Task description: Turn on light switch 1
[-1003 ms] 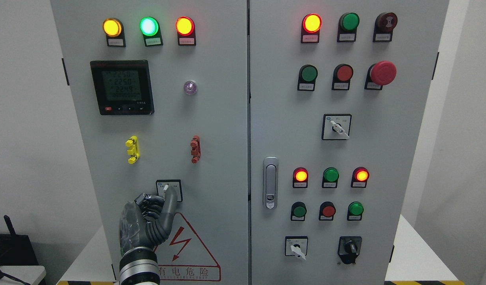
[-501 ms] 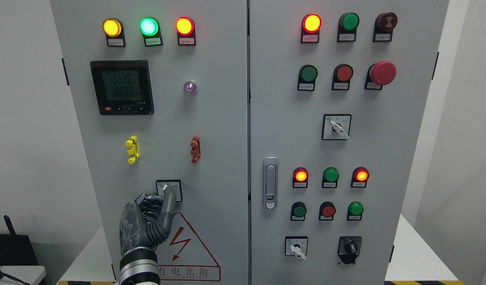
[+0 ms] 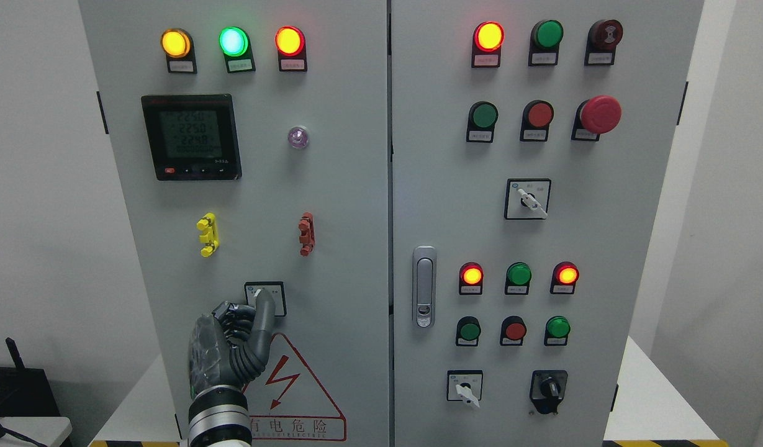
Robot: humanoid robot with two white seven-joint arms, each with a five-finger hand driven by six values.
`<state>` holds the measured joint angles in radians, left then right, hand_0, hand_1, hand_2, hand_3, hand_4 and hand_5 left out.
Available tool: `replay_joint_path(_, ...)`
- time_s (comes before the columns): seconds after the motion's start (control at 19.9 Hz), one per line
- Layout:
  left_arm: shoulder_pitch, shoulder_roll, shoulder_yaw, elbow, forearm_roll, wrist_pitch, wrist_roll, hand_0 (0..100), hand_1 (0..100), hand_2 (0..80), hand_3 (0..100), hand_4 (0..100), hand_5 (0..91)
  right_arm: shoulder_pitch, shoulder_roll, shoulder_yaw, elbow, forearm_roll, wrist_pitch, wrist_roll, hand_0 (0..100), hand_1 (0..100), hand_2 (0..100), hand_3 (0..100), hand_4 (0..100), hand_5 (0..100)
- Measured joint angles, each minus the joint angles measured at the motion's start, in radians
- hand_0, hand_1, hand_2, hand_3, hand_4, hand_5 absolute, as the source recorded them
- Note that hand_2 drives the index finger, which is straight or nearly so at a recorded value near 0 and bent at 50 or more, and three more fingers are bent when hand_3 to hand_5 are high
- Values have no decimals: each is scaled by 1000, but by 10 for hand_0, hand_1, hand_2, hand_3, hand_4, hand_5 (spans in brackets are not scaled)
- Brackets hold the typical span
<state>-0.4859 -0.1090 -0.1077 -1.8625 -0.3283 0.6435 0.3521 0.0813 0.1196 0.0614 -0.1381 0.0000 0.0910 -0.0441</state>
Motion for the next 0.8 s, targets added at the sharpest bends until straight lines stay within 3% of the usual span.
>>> replay_joint_path(0.8,-4,0,-1,4,4,0,-3,559,309,616,797,804,778,0,0,0,0,0,0,0,120,389,0,0,0,0)
